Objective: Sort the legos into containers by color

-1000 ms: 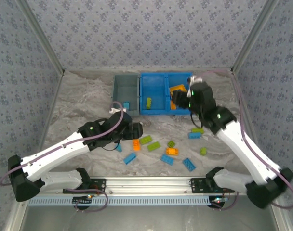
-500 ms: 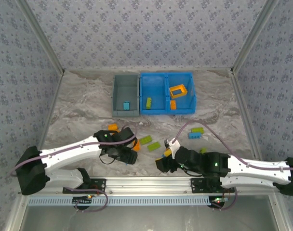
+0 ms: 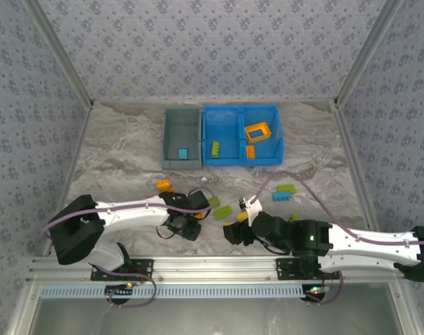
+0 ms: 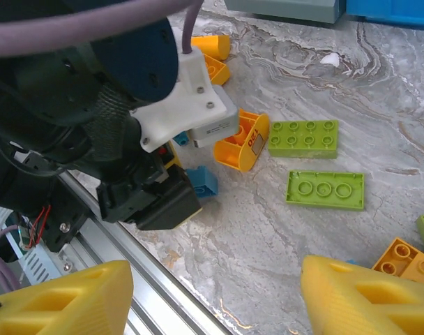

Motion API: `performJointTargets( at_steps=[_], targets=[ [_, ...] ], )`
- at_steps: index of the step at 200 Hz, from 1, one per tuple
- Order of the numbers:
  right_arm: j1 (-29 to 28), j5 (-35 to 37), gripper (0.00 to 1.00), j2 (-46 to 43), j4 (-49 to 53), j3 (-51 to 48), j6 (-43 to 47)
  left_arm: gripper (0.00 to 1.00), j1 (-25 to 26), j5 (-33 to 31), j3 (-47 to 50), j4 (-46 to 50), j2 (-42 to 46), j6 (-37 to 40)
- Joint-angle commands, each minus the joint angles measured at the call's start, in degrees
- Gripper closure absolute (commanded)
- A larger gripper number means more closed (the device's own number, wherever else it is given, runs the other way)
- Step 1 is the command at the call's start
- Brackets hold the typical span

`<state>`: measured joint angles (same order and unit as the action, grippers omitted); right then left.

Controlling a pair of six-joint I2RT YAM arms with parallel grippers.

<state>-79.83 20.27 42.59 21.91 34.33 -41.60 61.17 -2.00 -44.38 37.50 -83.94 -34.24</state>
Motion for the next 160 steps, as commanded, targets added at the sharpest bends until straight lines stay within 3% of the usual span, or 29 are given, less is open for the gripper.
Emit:
performJointTargets(
  at_steps=[1,40,73,89,114,160],
  targets=[
    [0.3,1.7,0.33,-0.1,-1.2,1.5,-0.6,0.56,0.4,-1.5,0.6,-2.3,-0.9,0.2],
    [0.5,2.4,0.34,-0.9,-2.2,2.2,0.1,0.71,1.4,-3.3,-0.5,0.5,3.3,-0.5],
    [1.2,5.3,0.35,-2.2,-1.9,5.0,2.1,0.72,0.2,-8.2,-6.6,11.4,11.1,-2.0],
    [2.3,5.8,0.35,-2.2,-1.9,6.6,3.5,0.73,-4.2,-7.9,-11.6,15.0,13.5,-0.7],
    [5.2,6.1,0.36,-1.7,-3.7,8.2,5.0,0.73,-15.3,-3.7,-19.4,15.0,12.1,4.0],
    [11.2,7.2,0.36,4.2,-7.5,12.2,5.1,0.73,-29.8,-1.1,-37.0,13.2,-5.6,10.8]
  ],
)
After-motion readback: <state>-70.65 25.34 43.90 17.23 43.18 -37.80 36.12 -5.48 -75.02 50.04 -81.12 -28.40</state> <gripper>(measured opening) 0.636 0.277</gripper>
